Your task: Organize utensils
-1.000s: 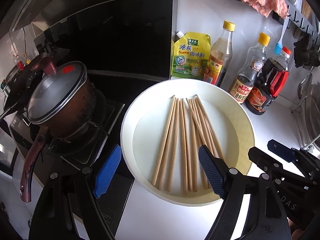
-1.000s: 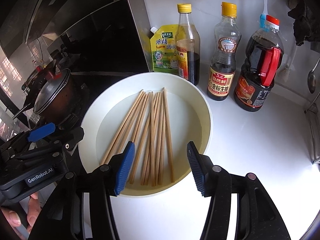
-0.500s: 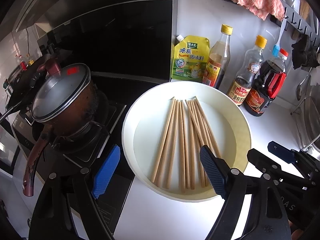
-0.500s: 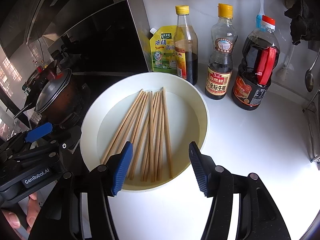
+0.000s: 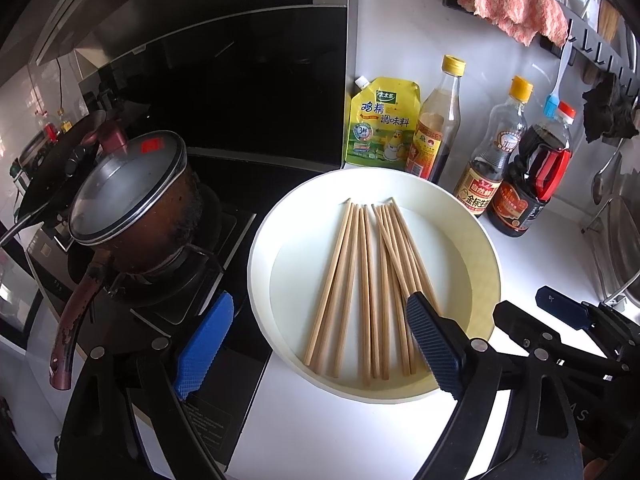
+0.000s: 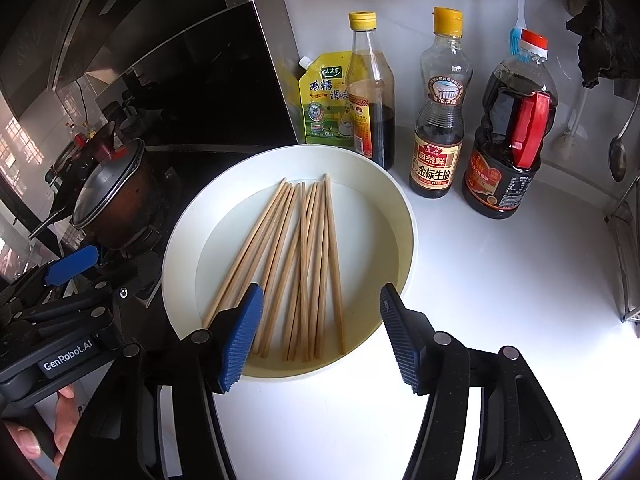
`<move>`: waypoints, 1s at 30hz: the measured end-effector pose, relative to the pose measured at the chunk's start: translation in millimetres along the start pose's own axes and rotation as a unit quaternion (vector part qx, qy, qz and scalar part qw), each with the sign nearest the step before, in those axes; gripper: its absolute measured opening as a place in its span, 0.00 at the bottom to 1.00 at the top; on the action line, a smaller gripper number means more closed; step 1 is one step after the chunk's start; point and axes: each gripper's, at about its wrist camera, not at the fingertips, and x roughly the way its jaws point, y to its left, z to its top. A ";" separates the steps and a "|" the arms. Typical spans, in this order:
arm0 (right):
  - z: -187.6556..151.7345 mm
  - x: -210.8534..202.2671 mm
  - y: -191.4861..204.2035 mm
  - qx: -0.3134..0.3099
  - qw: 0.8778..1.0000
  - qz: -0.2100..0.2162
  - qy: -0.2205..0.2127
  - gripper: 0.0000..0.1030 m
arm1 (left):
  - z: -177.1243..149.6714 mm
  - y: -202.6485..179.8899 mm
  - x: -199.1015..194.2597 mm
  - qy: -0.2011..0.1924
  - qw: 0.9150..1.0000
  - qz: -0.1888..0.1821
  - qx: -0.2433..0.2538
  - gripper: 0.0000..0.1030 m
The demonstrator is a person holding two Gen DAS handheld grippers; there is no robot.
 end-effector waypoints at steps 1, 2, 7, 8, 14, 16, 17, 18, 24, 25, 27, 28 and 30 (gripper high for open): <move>-0.1 -0.5 0.0 0.000 1.000 0.000 0.000 0.57 | 0.2 0.1 0.1 0.000 1.000 0.000 0.000 0.84; 0.2 -0.4 0.1 0.000 1.000 0.000 0.000 0.57 | 0.3 0.2 -0.1 0.000 1.000 0.000 0.000 0.85; -0.2 -3.1 -0.5 -0.001 1.000 -0.003 -0.001 0.59 | -0.4 0.6 -1.7 -0.004 1.000 -0.001 -0.002 0.89; -0.2 -3.5 -0.8 -0.001 1.000 -0.004 -0.001 0.59 | -0.4 0.3 -2.0 -0.004 1.000 0.001 -0.001 0.89; -0.4 -6.7 -0.7 -0.001 1.000 -0.008 -0.001 0.62 | -1.1 -0.2 -2.9 -0.005 1.000 0.003 -0.001 0.92; -0.7 -7.7 -0.6 0.000 1.000 -0.008 -0.001 0.62 | -1.2 0.5 -3.3 -0.005 1.000 0.002 -0.002 0.92; -0.8 -8.0 -0.5 0.000 1.000 -0.009 -0.001 0.63 | -1.4 0.8 -3.5 -0.006 1.000 0.001 -0.003 0.92; -1.0 -8.2 -0.5 0.000 1.000 -0.009 0.000 0.63 | -1.7 1.1 -3.6 -0.006 1.000 0.001 -0.004 0.92; -1.0 -8.4 -2.3 0.001 1.000 -0.009 0.002 0.66 | -2.3 1.6 -4.9 -0.006 1.000 0.004 -0.004 0.93; -1.0 -8.4 -2.3 0.001 1.000 -0.009 0.003 0.66 | -2.2 2.1 -4.6 -0.005 1.000 0.004 -0.006 0.93; -1.7 -8.7 -2.6 0.002 1.000 -0.010 0.003 0.66 | -1.7 3.8 -4.2 -0.002 1.000 0.005 -0.011 0.93; -2.0 -8.7 -3.1 0.002 1.000 -0.010 0.003 0.66 | -1.6 4.6 -4.0 0.000 1.000 0.006 -0.013 0.93; -2.4 -8.5 -4.1 0.004 1.000 -0.009 0.004 0.66 | -2.1 6.2 -3.3 0.004 1.000 0.010 -0.017 0.93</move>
